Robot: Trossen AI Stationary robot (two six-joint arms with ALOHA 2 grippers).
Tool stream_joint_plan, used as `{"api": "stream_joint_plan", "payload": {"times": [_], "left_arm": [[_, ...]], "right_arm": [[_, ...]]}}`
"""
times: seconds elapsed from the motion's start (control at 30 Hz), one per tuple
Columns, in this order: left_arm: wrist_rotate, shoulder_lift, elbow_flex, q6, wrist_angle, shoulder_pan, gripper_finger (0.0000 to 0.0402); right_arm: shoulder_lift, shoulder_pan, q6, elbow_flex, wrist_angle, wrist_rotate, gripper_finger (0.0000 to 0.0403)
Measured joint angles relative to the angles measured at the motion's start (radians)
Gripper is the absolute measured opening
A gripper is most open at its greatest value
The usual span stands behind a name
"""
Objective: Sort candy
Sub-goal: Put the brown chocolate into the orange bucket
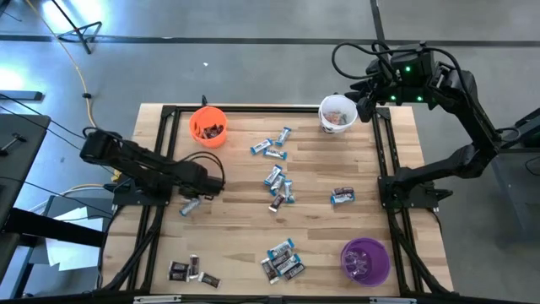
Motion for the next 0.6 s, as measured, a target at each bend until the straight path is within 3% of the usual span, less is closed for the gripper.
{"api": "stream_joint_plan", "payload": {"times": [0.3,0.6], "left_arm": [[-0.117,-0.082,0.045,-0.016,0.201,0.000,0.0000],[-0.344,-0.170,0.153,0.006,0.099,0.000,0.0001]], "right_arm": [[0.000,0.000,0.000,0.000,0.000,0.000,0.0149],[0.000,0.000,0.000,0.000,0.000,0.000,0.0149]]}}
